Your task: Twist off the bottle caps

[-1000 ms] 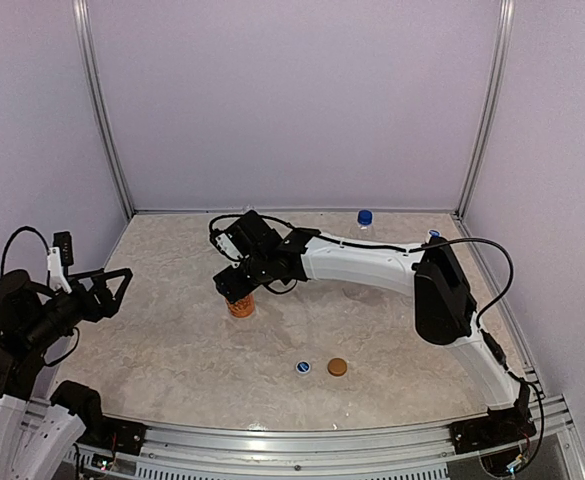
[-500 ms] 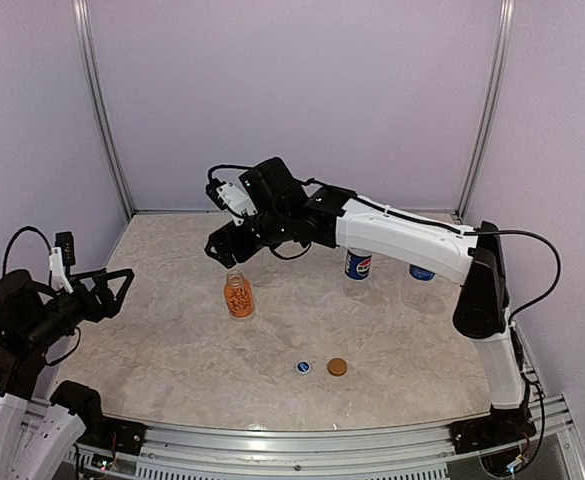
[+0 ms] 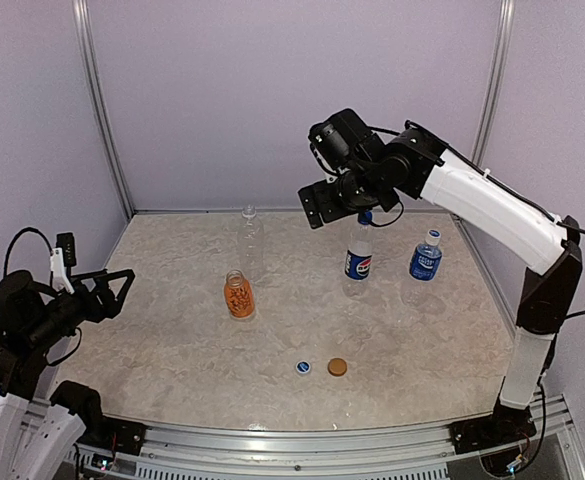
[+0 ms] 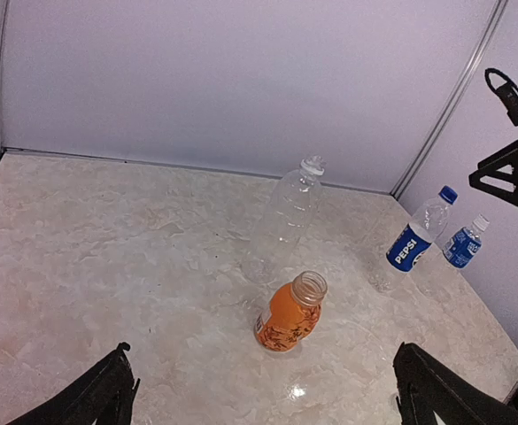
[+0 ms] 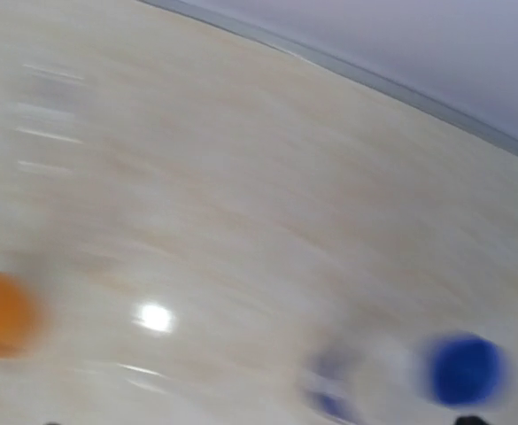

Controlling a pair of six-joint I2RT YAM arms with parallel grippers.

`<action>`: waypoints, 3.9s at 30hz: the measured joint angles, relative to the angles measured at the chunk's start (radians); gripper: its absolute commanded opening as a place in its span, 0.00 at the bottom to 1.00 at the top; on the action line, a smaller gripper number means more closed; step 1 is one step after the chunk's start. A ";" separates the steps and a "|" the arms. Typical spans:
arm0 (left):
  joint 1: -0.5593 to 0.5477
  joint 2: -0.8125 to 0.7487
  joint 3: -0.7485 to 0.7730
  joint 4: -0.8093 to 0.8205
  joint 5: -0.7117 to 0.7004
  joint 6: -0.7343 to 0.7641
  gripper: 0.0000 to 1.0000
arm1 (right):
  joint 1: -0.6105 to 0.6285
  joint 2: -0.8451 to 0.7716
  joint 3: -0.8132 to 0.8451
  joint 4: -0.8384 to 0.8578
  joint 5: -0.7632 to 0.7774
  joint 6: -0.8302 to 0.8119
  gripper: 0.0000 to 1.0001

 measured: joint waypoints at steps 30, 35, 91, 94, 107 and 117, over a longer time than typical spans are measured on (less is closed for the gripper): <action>0.006 0.000 -0.003 0.001 0.026 0.001 0.99 | -0.256 -0.003 -0.237 0.079 -0.063 -0.058 0.10; 0.006 0.001 -0.004 0.002 0.029 0.001 0.97 | -0.258 -0.003 -0.237 0.093 -0.078 -0.059 0.00; -0.383 0.476 0.479 -0.281 -0.015 0.770 0.38 | 0.246 -0.006 -0.070 0.607 -0.597 -0.161 0.87; -0.414 0.465 0.404 -0.135 -0.213 0.905 0.36 | 0.206 -0.042 -0.130 0.625 -0.586 -0.105 0.88; -0.484 0.456 0.174 0.488 -0.586 1.534 0.36 | 0.144 -0.032 -0.129 0.706 -0.632 0.052 0.56; -0.496 0.447 0.136 0.529 -0.615 1.574 0.37 | 0.144 0.045 -0.043 0.706 -0.701 0.077 0.63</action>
